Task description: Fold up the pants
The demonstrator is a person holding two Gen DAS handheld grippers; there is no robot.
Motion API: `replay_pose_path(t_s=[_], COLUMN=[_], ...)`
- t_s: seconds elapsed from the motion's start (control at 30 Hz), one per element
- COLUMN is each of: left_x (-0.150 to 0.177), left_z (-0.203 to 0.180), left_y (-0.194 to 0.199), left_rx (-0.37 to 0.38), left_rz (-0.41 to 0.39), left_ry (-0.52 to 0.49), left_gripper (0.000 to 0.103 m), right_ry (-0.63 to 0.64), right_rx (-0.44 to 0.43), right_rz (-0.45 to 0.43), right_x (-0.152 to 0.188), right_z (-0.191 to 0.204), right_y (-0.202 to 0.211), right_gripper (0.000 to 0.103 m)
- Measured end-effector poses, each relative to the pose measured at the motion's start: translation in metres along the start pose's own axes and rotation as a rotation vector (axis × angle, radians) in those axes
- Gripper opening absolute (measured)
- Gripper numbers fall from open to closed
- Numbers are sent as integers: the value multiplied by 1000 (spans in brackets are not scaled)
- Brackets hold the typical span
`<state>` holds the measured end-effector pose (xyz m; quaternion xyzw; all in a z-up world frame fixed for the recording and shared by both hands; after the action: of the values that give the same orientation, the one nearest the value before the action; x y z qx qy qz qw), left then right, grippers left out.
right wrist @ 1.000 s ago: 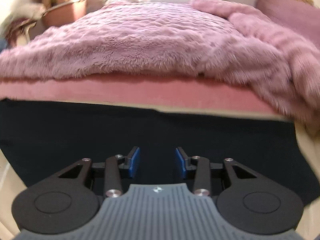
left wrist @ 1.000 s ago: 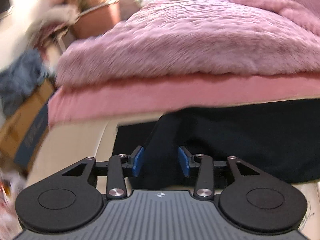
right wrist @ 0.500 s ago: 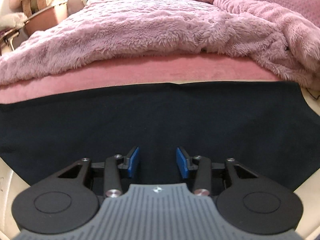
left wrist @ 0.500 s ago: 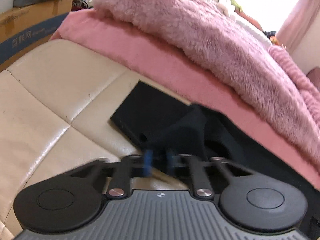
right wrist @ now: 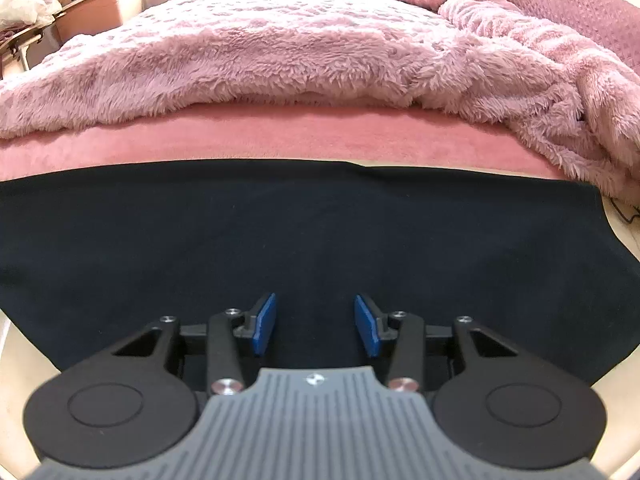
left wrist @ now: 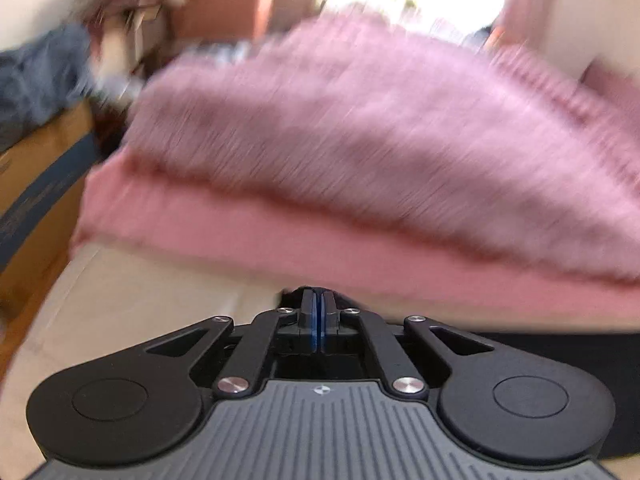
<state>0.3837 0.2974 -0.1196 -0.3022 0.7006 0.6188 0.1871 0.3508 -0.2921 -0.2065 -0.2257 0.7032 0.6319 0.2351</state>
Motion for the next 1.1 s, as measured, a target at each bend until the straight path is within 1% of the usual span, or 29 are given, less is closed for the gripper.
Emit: replay_pose_path(t_s=[0.03,0.07,0.1,0.17,0.23,0.27,0.3,0.37,0.4,0.47,0.53,0.57,0.6,0.67,0.73,0.77,0.8,0.83,0.87,0.9,0.97,1.03,1.1], left_x=[8,15,23,40,52,54,54,49,45,36,25,21,17,15,17,18,19,18,17,16,11,5,0], left_z=[8,12,16,23,32,37,41,49,51,52,48,45,42,40,38,36,34,32,31,29,24,20,17], left_y=[-13,-22,-28,-39,-41,-42,-40,-36,-33,-28,-29,-33,-39,-56,-70,-74,-75,-73,-72,-69,-60,-54,-56], left_rx=[-16,-31,-43,-53,-61,-64,-71,-83,-77,-19,26,26,13,-21,-12,-14,-16,-23,-16,-14,-25,-30,-41], left_rz=[59,100,132,202,225,221,210,187,167,120,77,69,65,84,102,106,93,71,62,46,-7,-34,-42], left_ry=[1,-11,-21,-1,38,58,76,112,124,161,180,172,155,129,129,123,109,96,96,94,43,6,-20], left_gripper=[1,1,1,1,3,5,11,13,13,19,44,51,53,53,53,51,38,6,1,0,0,0,0], right_ry=[0,2,4,4,9,11,12,16,20,31,32,31,29,30,40,48,54,57,57,54,54,65,73], right_rx=[-1,0,1,2,4,5,5,7,7,6,4,2,1,2,3,3,2,-1,-4,-7,-10,-10,-7], right_rz=[1,1,1,4,4,4,4,7,9,14,17,18,17,18,17,16,16,17,18,18,19,17,17], right_x=[0,-1,-1,-1,-1,-1,-2,-3,-3,-4,-4,-3,-3,-3,-3,-3,-3,-3,-3,-3,-3,-4,-4], right_z=[0,0,0,0,1,1,1,2,2,2,1,0,0,2,3,4,4,4,4,4,4,6,7], right_y=[0,-1,-1,-1,-2,-2,-3,-3,-3,-3,-3,-3,-4,-4,-4,-4,-5,-5,-6,-6,-8,-8,-9], right_gripper=[41,41,41,41,41,42,42,42,42,42,42,42,43,44,45,45,45,45,45,46,47,48,49])
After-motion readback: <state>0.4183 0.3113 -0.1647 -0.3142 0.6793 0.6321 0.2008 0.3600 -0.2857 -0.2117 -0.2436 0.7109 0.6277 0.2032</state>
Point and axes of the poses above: each gripper's, at about its wrist camera, not at the fingertips, and y roughly against the way its jaws point, z to its left, x to its underside, the point moved 7 cm from there along -y, roughly the way its jaws point, and after that the axes turned 6 degrees about x, right-handed, at the moved point
